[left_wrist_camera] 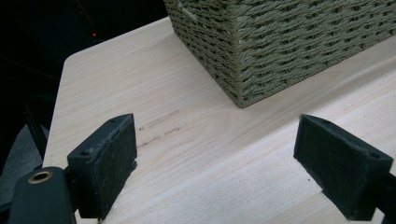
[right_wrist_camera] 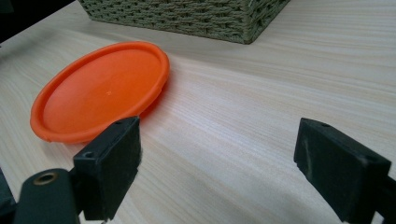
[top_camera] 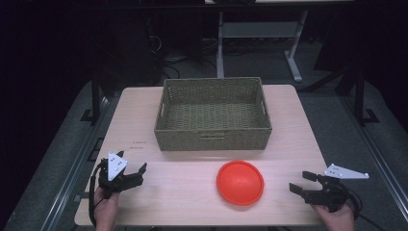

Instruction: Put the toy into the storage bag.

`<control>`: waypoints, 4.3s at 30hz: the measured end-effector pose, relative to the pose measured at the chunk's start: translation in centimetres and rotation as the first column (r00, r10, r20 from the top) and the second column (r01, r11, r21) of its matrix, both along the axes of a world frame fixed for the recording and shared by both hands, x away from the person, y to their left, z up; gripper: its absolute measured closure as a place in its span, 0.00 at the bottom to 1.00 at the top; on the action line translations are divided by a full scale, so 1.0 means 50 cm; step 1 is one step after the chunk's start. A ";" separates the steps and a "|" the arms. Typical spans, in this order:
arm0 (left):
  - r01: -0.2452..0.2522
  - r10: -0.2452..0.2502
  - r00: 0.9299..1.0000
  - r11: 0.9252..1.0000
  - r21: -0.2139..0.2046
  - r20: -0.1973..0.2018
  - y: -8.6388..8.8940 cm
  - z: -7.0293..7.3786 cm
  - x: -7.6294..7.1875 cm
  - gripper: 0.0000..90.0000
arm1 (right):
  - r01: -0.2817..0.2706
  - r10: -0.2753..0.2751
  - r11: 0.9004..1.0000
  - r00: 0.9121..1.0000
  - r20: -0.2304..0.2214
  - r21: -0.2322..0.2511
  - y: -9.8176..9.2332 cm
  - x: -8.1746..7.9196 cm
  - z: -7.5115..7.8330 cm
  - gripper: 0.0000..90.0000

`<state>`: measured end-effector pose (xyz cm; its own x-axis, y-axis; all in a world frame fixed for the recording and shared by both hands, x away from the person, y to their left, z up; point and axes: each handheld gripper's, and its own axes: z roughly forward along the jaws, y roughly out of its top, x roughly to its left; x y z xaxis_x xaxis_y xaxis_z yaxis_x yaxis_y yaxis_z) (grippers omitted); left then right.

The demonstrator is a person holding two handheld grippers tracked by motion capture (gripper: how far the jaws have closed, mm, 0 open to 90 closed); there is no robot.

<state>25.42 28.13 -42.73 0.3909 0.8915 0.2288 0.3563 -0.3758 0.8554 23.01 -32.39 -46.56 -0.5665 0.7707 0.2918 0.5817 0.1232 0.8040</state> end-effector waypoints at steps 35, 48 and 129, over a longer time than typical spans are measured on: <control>0.007 -0.007 1.000 1.000 0.011 0.004 0.003 0.000 -0.006 0.14 | -0.183 0.176 0.982 0.978 -0.108 -0.055 0.117 0.068 0.070 0.17; 0.001 -0.001 1.000 1.000 0.020 0.000 0.003 -0.002 -0.001 0.14 | -0.252 0.239 0.965 0.959 -0.154 -0.069 0.167 0.110 0.096 0.19; 0.009 -0.011 1.000 0.998 0.059 0.021 -0.011 0.000 -0.004 0.14 | -0.302 0.283 0.950 0.940 -0.193 -0.077 0.223 0.132 0.056 0.89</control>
